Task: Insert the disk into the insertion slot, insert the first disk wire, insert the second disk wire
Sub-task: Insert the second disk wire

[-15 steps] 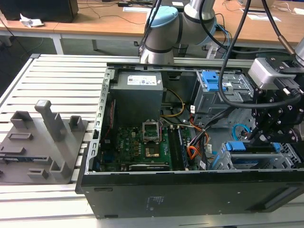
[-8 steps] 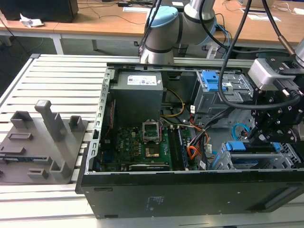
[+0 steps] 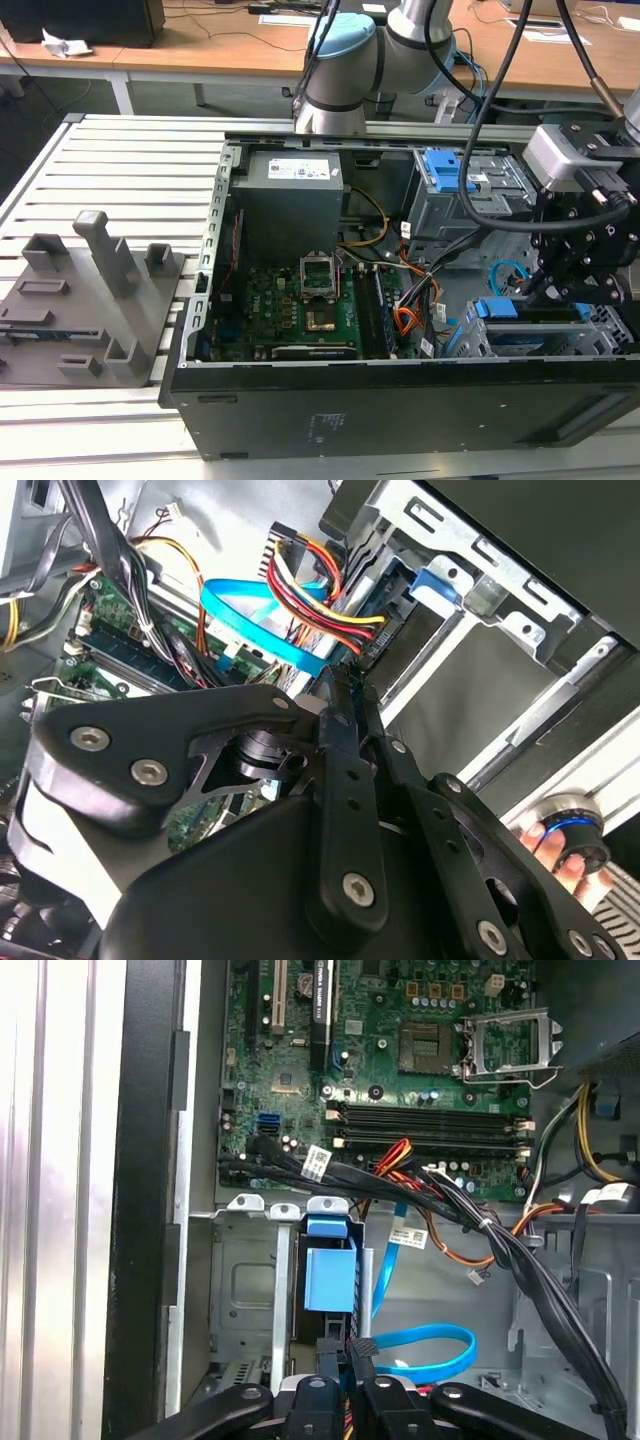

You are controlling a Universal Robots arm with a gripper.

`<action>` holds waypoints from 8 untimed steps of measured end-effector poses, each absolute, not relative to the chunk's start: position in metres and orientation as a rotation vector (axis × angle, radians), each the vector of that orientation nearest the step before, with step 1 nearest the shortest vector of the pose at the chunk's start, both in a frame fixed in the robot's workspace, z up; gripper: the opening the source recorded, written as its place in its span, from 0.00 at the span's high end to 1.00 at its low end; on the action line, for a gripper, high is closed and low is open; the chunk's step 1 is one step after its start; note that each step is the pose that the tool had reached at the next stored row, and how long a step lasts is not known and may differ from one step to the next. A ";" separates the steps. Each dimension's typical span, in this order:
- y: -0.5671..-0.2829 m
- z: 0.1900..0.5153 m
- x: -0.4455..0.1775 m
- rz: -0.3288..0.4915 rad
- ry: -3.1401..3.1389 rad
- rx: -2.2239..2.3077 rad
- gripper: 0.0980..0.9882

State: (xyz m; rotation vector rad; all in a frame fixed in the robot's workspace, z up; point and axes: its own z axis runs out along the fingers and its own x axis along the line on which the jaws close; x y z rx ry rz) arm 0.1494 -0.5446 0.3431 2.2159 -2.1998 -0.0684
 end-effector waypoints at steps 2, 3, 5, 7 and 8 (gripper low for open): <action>-0.545 0.343 0.150 -0.069 -2.237 2.179 0.93; -0.545 0.343 0.150 -0.069 -2.238 2.179 0.93; -0.545 0.342 0.150 -0.069 -2.238 2.178 0.93; -0.545 0.340 0.151 -0.068 -2.238 2.178 0.93; -0.545 0.339 0.151 -0.068 -2.238 2.178 0.93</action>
